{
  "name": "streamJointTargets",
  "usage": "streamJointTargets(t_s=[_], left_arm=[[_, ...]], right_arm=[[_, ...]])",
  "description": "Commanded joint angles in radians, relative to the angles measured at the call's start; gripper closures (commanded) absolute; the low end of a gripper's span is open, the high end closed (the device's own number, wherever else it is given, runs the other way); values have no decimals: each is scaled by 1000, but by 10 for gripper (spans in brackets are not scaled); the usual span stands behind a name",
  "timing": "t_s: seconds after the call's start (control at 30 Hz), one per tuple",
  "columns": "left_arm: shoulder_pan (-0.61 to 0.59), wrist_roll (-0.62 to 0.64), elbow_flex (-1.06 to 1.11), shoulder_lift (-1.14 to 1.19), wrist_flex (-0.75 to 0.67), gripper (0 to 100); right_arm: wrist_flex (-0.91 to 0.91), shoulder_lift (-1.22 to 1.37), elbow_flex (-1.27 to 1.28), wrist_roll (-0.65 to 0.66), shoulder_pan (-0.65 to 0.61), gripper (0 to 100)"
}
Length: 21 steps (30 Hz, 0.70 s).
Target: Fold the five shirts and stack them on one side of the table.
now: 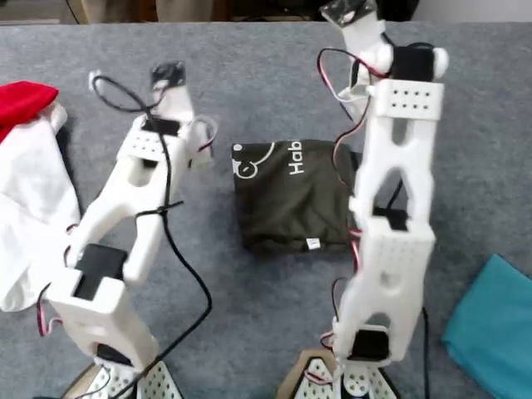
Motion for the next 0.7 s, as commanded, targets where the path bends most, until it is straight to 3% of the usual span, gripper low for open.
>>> streamJointTargets(t_s=[0.0, 0.17, 0.4, 0.53, 0.67], left_arm=[[64, 9, -157, -8, 28, 979], [147, 9, -186, 19, -35, 979], [169, 6, -213, 251, -173, 980], [147, 8, -304, 398, -173, 981], [138, 3, -425, 484, -106, 981]], right_arm=[[9, -268, 318, -8, 15, 994], [-98, -524, 751, -15, 18, 995], [-491, -728, 1372, -29, 19, 995], [-695, -710, 1570, -43, 79, 994], [-755, -631, 1629, -15, 142, 994]])
